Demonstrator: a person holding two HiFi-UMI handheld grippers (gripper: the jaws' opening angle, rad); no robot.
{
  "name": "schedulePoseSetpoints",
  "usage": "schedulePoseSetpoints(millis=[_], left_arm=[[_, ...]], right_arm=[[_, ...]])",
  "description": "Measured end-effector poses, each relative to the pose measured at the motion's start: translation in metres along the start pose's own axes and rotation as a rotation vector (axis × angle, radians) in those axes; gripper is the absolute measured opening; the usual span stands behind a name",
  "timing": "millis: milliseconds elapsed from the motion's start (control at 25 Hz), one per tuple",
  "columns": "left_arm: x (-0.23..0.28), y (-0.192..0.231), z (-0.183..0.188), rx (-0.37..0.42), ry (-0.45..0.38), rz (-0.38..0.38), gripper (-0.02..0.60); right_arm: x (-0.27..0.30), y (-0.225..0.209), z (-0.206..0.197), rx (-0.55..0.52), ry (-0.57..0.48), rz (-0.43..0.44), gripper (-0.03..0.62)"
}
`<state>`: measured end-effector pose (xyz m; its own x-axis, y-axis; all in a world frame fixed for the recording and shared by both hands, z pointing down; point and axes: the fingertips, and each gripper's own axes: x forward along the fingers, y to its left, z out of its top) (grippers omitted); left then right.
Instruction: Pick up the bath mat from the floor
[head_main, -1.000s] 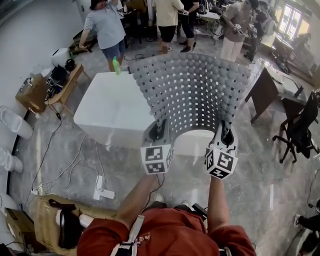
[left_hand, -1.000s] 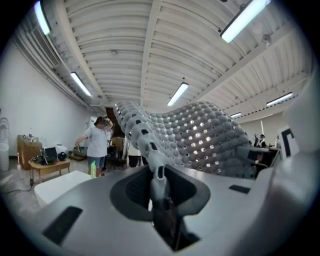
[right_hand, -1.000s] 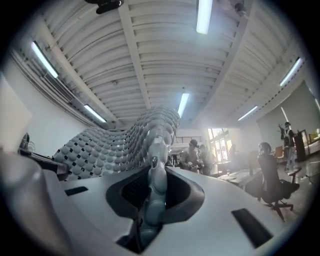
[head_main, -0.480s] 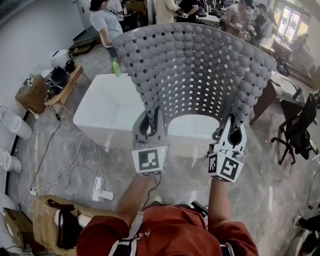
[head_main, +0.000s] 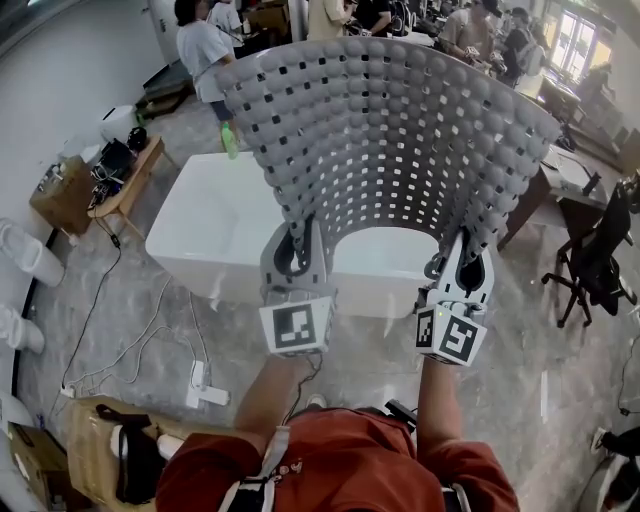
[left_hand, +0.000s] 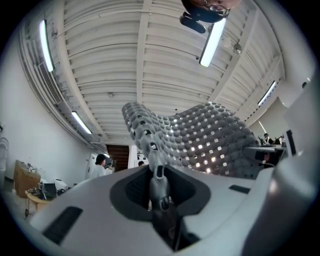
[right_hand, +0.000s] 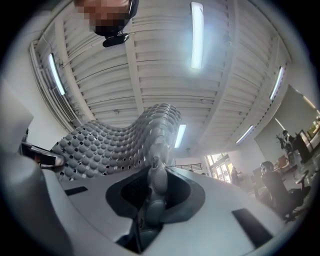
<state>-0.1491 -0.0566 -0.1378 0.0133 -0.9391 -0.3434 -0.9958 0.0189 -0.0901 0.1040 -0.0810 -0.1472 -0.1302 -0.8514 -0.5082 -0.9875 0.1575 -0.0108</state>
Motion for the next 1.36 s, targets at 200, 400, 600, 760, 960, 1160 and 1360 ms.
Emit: schedulePoseSetpoints(millis=[200, 400, 600, 760, 960, 1160, 1360], left_arm=[[0.002, -0.003, 0.0, 0.009, -0.012, -0.01, 0.071], [0.005, -0.002, -0.007, 0.011, 0.002, -0.019, 0.072], [0.001, 0.003, -0.017, 0.001, 0.008, -0.014, 0.072], [-0.002, 0.001, -0.022, -0.015, 0.013, -0.018, 0.071], [0.003, -0.006, -0.015, -0.004, 0.022, -0.022, 0.072], [0.002, -0.001, -0.017, -0.017, 0.017, -0.018, 0.072], [0.0, 0.006, -0.01, -0.022, 0.011, -0.024, 0.072]], right_arm=[[-0.001, -0.004, -0.001, -0.005, 0.009, -0.011, 0.061], [0.001, -0.003, -0.006, -0.014, 0.017, -0.019, 0.061], [-0.005, 0.005, -0.015, -0.03, 0.035, -0.018, 0.061], [-0.008, 0.01, -0.021, -0.05, 0.044, -0.003, 0.061], [-0.003, 0.0, -0.021, -0.032, 0.054, -0.007, 0.061], [-0.001, 0.005, -0.022, -0.026, 0.059, -0.01, 0.061], [-0.004, 0.015, -0.02, -0.039, 0.045, 0.005, 0.061]])
